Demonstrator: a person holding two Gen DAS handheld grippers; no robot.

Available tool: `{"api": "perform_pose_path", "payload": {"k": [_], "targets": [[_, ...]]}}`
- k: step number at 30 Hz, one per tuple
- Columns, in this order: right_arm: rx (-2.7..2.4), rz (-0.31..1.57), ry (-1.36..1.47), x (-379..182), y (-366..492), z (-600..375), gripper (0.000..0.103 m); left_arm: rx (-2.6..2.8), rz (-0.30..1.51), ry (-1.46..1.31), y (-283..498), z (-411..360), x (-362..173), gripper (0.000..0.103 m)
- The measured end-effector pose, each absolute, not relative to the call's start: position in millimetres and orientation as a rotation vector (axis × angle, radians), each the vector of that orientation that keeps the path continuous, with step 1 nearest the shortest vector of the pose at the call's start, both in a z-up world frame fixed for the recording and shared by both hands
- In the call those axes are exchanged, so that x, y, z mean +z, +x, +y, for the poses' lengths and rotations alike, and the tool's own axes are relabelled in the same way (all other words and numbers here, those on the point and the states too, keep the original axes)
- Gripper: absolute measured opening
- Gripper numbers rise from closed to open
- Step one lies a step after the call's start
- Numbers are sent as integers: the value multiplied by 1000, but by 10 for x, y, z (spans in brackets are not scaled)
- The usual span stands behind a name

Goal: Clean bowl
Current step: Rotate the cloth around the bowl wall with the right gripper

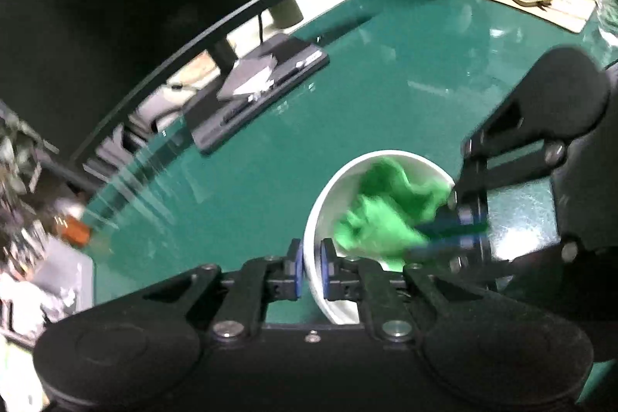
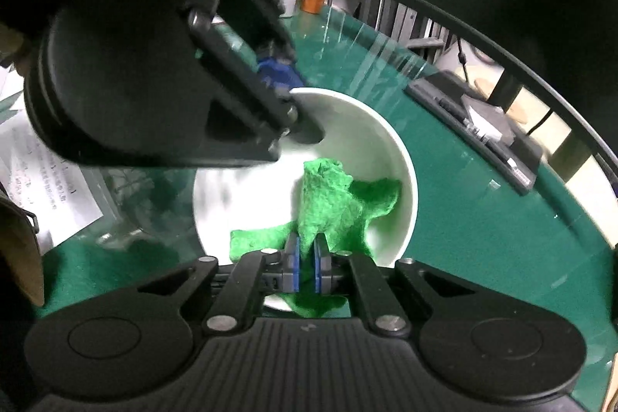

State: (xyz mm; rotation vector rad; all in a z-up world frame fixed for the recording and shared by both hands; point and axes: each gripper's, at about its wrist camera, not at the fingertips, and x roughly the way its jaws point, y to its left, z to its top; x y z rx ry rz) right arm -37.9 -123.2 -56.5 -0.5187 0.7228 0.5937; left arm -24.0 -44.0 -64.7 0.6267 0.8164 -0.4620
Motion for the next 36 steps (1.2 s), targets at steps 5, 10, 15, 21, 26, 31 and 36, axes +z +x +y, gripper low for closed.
{"api": "perform_pose_path", "payload": {"k": [5, 10, 15, 21, 26, 31, 36], "targets": [[588, 712, -578, -641, -321, -1205, 14, -460, 816, 632, -267, -507, -712, 11], [755, 692, -570, -683, -451, -1142, 5, -472, 809, 649, -270, -528, -728, 12], [625, 625, -678, -637, -300, -1142, 4, -458, 827, 646, -93, -446, -662, 13], [639, 641, -613, -642, -301, -1147, 5, -460, 843, 642, -64, -396, -588, 14], [761, 683, -654, -711, -474, -1130, 5, -470, 844, 644, -71, -376, -611, 15], [639, 642, -849, -725, -401, -1109, 5, -466, 824, 678, -119, -397, -616, 16], [654, 599, -798, -670, -397, -1036, 6, -461, 807, 703, -132, -375, -614, 16]]}}
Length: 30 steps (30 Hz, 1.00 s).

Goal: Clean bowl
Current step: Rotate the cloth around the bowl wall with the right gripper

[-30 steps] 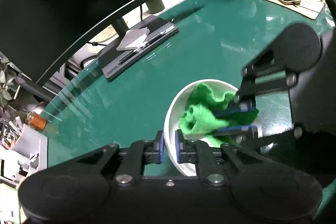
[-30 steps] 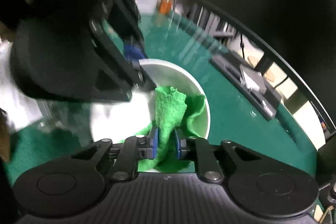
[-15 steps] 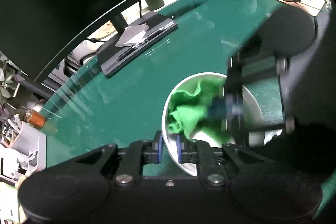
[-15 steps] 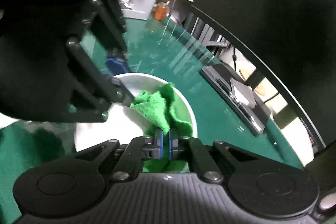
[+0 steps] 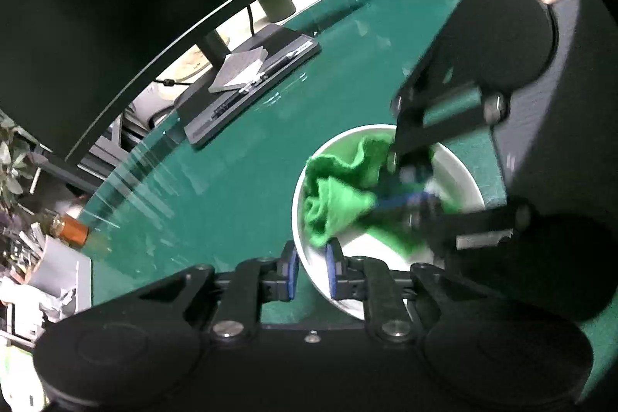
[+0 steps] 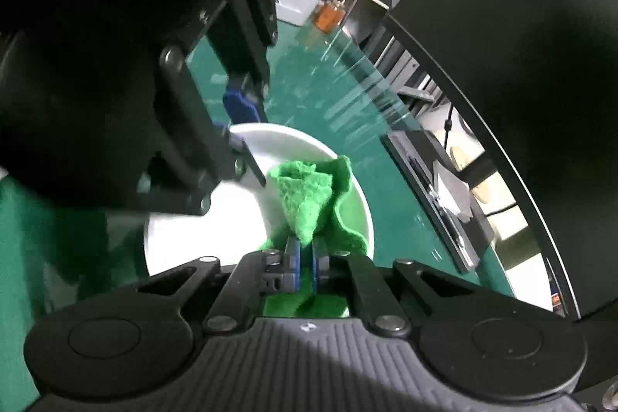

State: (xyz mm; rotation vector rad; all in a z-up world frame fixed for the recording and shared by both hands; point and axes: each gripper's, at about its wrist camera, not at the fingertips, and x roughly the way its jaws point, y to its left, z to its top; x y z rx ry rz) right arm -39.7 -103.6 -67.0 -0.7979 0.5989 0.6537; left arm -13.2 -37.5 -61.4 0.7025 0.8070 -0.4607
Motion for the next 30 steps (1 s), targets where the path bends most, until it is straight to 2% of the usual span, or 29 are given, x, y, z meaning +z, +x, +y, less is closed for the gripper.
{"api": "perform_pose_path", "payload": {"k": [3, 7, 10, 14, 15, 19, 22, 27, 30], "targets": [[740, 638, -726, -675, -488, -1044, 6, -459, 814, 696, -106, -340, -610, 17], [753, 664, -773, -691, -566, -1061, 6, -458, 814, 700, -95, -320, -603, 17], [646, 645, -831, -635, -527, -1031, 6, -457, 810, 706, -93, -319, -602, 17], [604, 524, -818, -478, -582, -1057, 6, -455, 798, 721, -105, -334, -607, 17], [579, 514, -847, -504, -586, -1053, 3, -455, 794, 725, -107, -341, -608, 17], [535, 559, -938, -690, -609, -1027, 4, -454, 779, 739, -115, -371, -612, 16], [549, 650, -858, -662, -683, -1044, 6, -455, 774, 755, -120, -398, -618, 16], [627, 852, -494, -485, -546, -1209, 6, -455, 793, 726, -78, -382, -614, 16], [742, 923, -284, -439, -509, -1342, 6, -479, 794, 732, -98, -379, -631, 20]]}}
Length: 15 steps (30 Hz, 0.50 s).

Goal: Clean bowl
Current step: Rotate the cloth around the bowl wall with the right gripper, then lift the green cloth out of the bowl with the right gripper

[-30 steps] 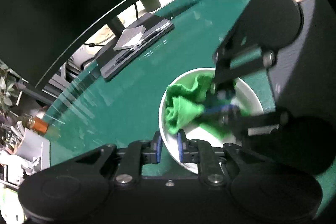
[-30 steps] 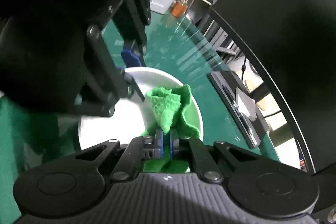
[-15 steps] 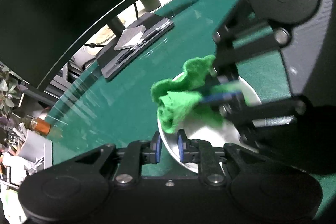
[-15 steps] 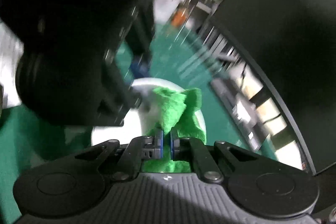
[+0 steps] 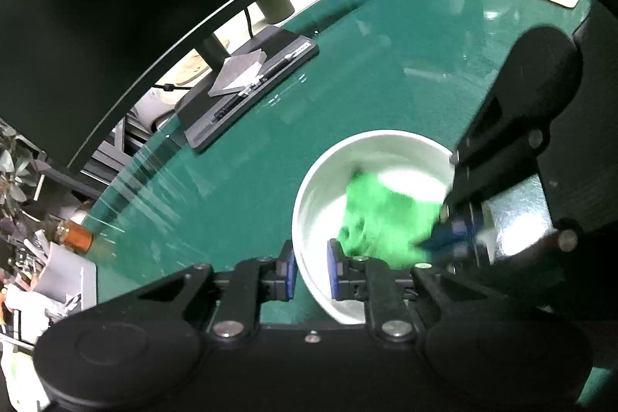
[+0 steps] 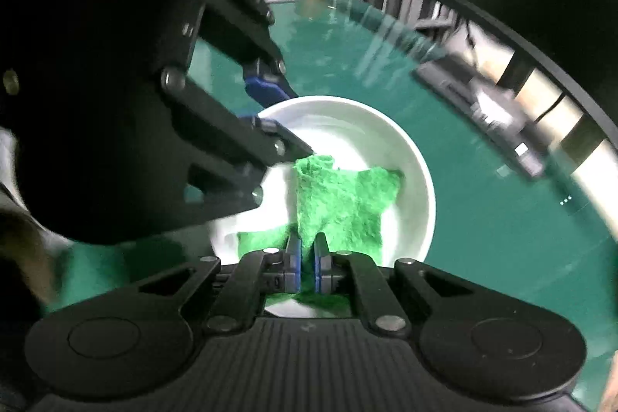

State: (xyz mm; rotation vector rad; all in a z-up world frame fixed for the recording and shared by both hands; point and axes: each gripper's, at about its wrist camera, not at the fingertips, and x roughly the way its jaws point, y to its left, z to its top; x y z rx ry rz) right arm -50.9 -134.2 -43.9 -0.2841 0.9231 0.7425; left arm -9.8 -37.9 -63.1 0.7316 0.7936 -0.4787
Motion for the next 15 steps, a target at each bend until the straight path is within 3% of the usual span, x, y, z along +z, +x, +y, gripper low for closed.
{"api": "perform_pose_path", "payload": {"k": [5, 10, 15], "targets": [[861, 984, 32, -493, -502, -1552, 5, -472, 813, 742, -102, -378, -663, 17], [687, 824, -463, -530, -568, -1247, 6, -451, 920, 630, 8, -268, -705, 15], [575, 703, -525, -515, -572, -1258, 6, -408, 985, 513, 152, -206, -703, 14]]}}
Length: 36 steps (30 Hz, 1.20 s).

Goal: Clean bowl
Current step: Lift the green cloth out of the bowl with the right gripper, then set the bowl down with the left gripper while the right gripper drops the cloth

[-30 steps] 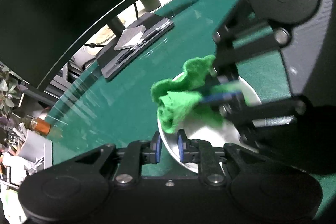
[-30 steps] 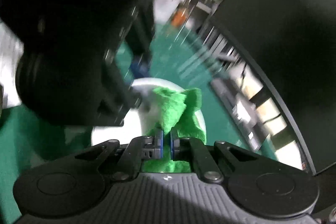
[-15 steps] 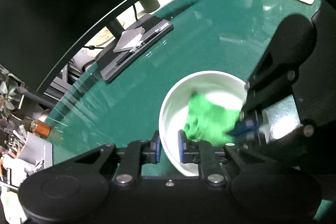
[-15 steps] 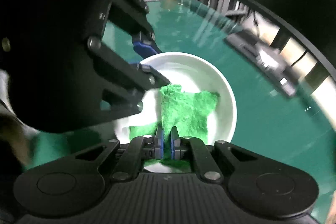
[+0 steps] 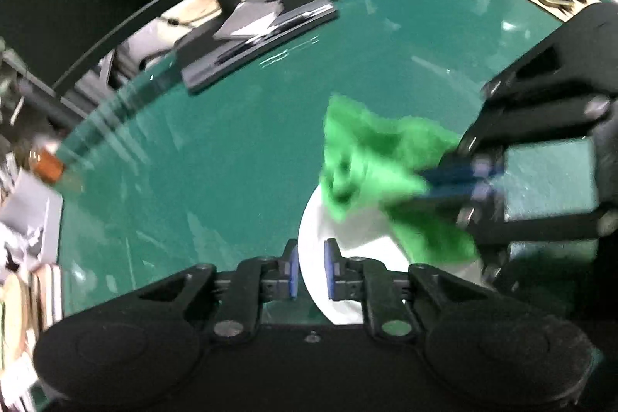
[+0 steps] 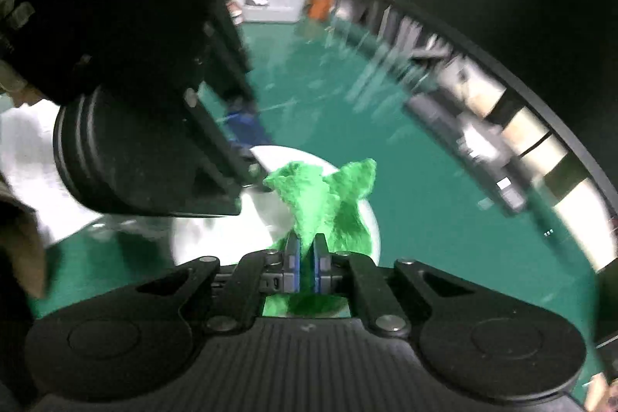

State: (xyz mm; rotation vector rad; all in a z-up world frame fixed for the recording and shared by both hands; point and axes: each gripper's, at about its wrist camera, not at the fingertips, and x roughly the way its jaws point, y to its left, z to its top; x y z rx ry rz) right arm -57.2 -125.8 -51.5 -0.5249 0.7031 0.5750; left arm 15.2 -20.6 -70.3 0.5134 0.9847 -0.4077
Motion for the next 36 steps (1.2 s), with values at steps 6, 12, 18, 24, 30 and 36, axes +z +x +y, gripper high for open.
{"api": "perform_pose_path", "payload": {"k": [6, 12, 18, 24, 30, 36], "targets": [[425, 656, -466, -413, -452, -1486, 6, -297, 1038, 408, 301, -61, -720, 15], [321, 778, -392, -696, -386, -1726, 6, -242, 1096, 253, 443, 218, -694, 39], [282, 909, -297, -747, -646, -1837, 52, -280, 1061, 180, 295, 349, -333, 102], [217, 919, -111, -342, -673, -1851, 95, -322, 1062, 153, 107, 320, -105, 103], [92, 1095, 119, -226, -661, -1985, 103, -387, 1078, 123, -64, 136, 11, 103], [-33, 1266, 288, -309, -706, -2073, 103, -424, 1087, 11, -134, 145, 39, 103]]}}
